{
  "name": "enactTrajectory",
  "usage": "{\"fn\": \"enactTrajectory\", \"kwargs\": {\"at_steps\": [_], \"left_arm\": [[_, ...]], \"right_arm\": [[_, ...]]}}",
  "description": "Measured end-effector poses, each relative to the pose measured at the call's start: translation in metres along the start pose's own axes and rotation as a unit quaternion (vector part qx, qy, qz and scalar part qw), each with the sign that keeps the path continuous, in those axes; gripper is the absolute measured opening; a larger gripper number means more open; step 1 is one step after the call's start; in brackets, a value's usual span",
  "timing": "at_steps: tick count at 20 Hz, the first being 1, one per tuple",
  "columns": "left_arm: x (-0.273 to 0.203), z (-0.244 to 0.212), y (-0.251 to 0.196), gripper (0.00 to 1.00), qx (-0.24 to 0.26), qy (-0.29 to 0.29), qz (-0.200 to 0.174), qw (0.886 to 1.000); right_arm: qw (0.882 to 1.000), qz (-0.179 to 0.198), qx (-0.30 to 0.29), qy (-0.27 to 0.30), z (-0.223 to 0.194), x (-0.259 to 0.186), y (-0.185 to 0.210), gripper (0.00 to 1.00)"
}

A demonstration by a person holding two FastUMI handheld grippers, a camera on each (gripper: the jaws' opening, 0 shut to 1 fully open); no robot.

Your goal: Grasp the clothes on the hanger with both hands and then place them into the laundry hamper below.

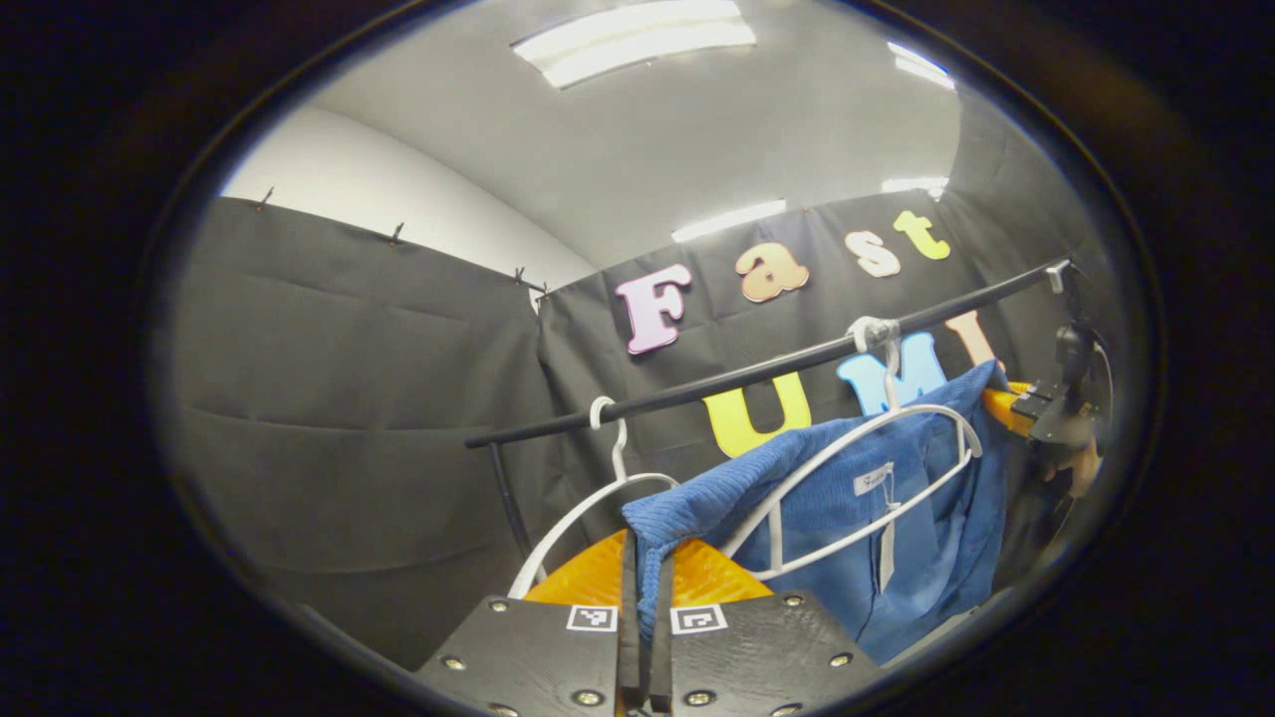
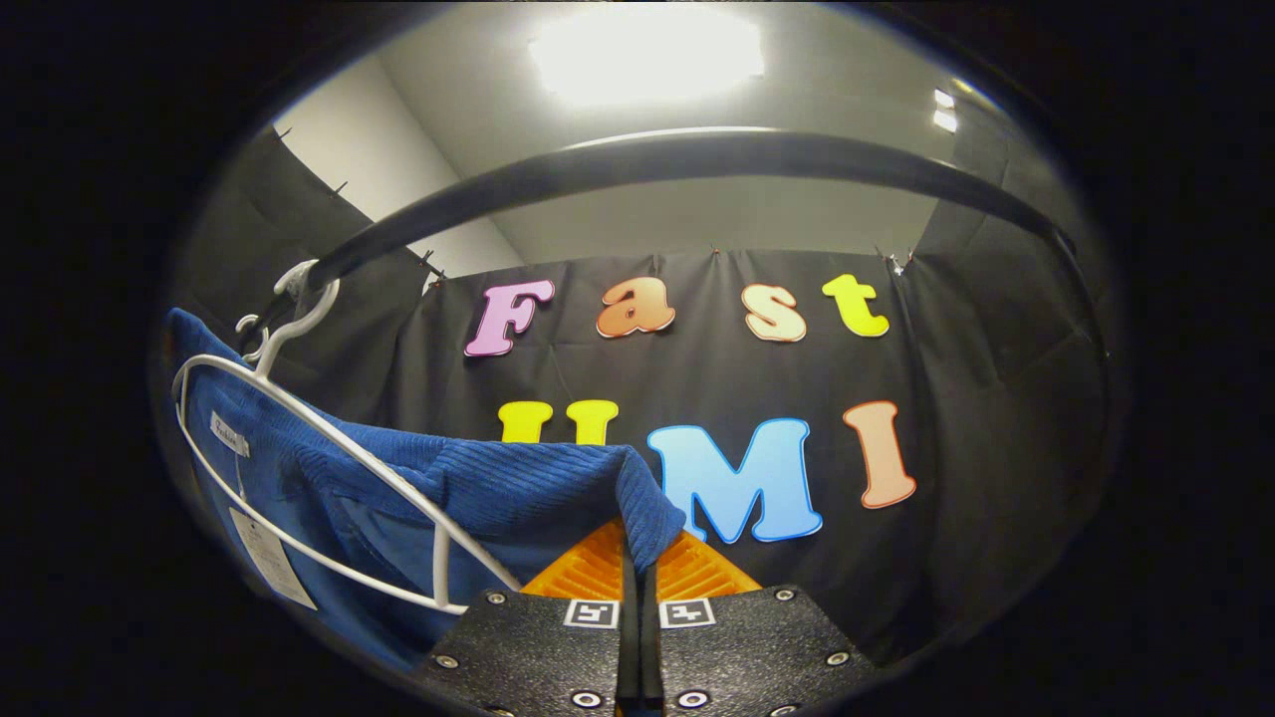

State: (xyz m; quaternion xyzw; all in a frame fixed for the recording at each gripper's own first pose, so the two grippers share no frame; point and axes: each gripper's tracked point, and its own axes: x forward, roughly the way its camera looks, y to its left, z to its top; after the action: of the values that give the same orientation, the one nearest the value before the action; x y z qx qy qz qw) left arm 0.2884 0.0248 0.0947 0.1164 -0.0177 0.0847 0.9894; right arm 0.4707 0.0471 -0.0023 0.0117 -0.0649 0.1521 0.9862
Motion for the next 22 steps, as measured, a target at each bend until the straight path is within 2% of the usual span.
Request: {"fn": "enactTrajectory", "kwargs": {"at_steps": [2, 3, 5, 6, 7, 8, 9, 11, 12, 15, 17, 18, 22], "left_arm": [[0.006, -0.005, 0.000, 0.00, -0.007, 0.003, -0.008, 1.000], [0.008, -0.007, 0.000, 0.04, -0.010, 0.005, -0.011, 1.000], [0.011, -0.012, -0.002, 0.04, -0.013, 0.010, -0.018, 1.000], [0.013, -0.016, -0.003, 0.00, -0.017, 0.014, -0.021, 1.000], [0.013, -0.019, -0.003, 0.04, -0.022, 0.015, -0.024, 0.999], [0.012, -0.022, -0.002, 0.00, -0.025, 0.017, -0.026, 0.999], [0.012, -0.023, -0.001, 0.00, -0.027, 0.017, -0.027, 0.999], [0.009, -0.030, -0.001, 0.00, -0.032, 0.022, -0.028, 0.999], [0.008, -0.034, -0.002, 0.04, -0.037, 0.026, -0.028, 0.999], [0.003, -0.054, 0.004, 0.04, -0.048, 0.045, -0.017, 0.998], [-0.006, -0.068, 0.004, 0.00, -0.055, 0.058, -0.012, 0.997], [-0.011, -0.071, 0.005, 0.09, -0.053, 0.060, -0.008, 0.997], [-0.045, -0.080, 0.007, 0.04, -0.059, 0.061, -0.014, 0.996]], "right_arm": [[1.000, 0.010, 0.019, 0.023, -0.015, 0.003, 0.001, 0.01], [0.999, 0.015, 0.031, 0.034, -0.025, 0.007, 0.002, 0.01], [0.997, 0.023, 0.053, 0.056, -0.045, 0.016, 0.002, 0.01], [0.995, 0.027, 0.063, 0.068, -0.053, 0.019, 0.002, 0.01], [0.994, 0.031, 0.072, 0.078, -0.064, 0.019, 0.003, 0.00], [0.993, 0.035, 0.079, 0.087, -0.072, 0.017, 0.005, 0.00], [0.992, 0.037, 0.083, 0.093, -0.078, 0.013, 0.006, 0.01], [0.989, 0.043, 0.085, 0.111, -0.094, 0.009, 0.011, 0.00], [0.988, 0.047, 0.087, 0.122, -0.102, 0.007, 0.015, 0.00], [0.984, 0.061, 0.082, 0.143, -0.122, -0.005, 0.029, 0.00], [0.984, 0.065, 0.069, 0.149, -0.128, -0.015, 0.032, 0.00], [0.984, 0.066, 0.066, 0.151, -0.130, -0.021, 0.033, 0.01], [0.985, 0.066, 0.053, 0.150, -0.121, -0.052, 0.037, 0.00]]}}
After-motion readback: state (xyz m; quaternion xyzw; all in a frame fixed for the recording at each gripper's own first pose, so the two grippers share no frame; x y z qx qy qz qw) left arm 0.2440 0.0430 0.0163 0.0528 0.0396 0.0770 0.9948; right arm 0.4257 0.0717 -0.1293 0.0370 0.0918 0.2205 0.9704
